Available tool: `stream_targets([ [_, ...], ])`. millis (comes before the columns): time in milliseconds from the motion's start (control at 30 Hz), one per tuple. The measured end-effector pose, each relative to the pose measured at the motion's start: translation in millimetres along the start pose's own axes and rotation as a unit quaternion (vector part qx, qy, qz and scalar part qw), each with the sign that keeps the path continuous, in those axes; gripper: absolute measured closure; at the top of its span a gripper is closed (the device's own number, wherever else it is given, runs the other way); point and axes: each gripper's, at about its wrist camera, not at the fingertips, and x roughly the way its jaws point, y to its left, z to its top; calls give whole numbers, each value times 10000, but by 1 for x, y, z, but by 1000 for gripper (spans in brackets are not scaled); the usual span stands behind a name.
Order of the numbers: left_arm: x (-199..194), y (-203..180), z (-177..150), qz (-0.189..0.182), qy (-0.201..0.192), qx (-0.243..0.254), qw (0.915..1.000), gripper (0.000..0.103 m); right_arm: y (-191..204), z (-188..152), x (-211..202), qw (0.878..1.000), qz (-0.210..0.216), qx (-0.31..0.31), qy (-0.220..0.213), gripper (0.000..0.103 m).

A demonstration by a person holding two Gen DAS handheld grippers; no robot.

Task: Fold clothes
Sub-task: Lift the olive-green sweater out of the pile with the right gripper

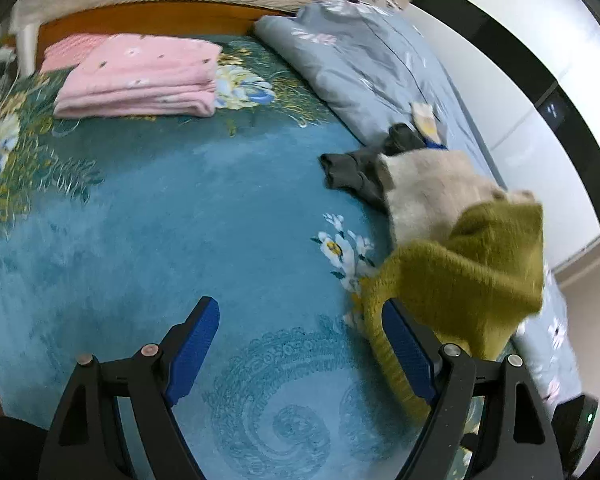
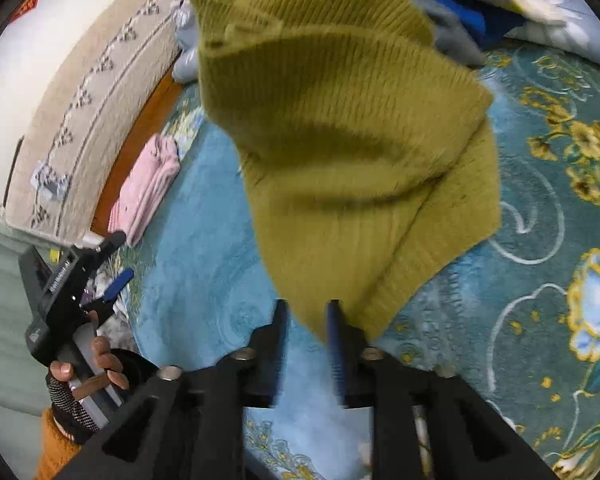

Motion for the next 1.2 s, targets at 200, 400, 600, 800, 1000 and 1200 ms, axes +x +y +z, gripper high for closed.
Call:
stream_targets([
  [200, 6, -2, -2, -8, 57, 68, 10000, 19, -30, 4, -18, 9965, 178, 553, -606, 43],
  [400, 7, -4, -3, 16, 69, 146, 9999, 13, -61, 9, -22, 9853, 394, 1213, -1137, 33],
  [600, 9, -17, -4, 108, 34, 446, 9989, 3, -83, 10, -23, 9746, 530, 1597, -1479, 20],
  [800, 18, -59, -3, 159, 32, 1189, 9928, 3, -93, 11, -5, 9815, 344, 1638, -934, 15],
  [1000, 34, -131, 14, -199, 180, 1836, 9826, 3, -106, 15, -16, 9755, 239, 1693, -1388, 15],
  [1200, 41, -217, 32, -472, 169, 2446, 9683, 3, -118, 21, -43, 9658, -58, 1643, -2003, 2],
])
